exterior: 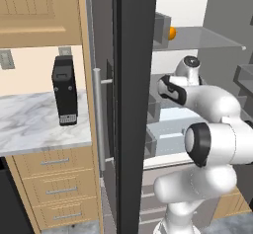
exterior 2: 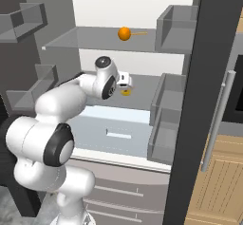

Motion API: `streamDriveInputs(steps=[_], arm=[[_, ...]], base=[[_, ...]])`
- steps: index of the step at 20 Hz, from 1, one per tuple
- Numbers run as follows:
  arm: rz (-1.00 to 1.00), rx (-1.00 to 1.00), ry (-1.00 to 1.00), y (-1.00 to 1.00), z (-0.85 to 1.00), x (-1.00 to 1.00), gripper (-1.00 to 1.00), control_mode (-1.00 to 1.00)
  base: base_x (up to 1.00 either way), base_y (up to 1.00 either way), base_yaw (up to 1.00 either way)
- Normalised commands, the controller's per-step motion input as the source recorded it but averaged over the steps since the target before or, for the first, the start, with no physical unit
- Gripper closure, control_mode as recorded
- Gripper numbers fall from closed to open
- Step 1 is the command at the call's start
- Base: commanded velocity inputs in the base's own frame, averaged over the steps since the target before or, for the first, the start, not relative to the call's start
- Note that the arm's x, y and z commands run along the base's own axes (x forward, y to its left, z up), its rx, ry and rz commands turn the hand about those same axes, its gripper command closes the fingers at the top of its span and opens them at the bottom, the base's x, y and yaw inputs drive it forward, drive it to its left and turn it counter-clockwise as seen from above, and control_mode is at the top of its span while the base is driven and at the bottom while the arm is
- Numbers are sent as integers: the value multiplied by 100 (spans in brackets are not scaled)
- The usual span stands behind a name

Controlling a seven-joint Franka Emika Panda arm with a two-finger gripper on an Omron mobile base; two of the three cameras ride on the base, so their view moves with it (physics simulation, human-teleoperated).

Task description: Pick up the mango and orange from the fridge and place one fruit on each plate on the dining counter.

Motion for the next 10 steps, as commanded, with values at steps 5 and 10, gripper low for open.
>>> streamDriveInputs(steps=[5, 10], arm=[[0, 0, 0, -16, -11, 25, -100, -100], [0, 0, 0, 0, -20, 39, -100, -100]], base=[[0, 0, 0], [0, 0, 0]])
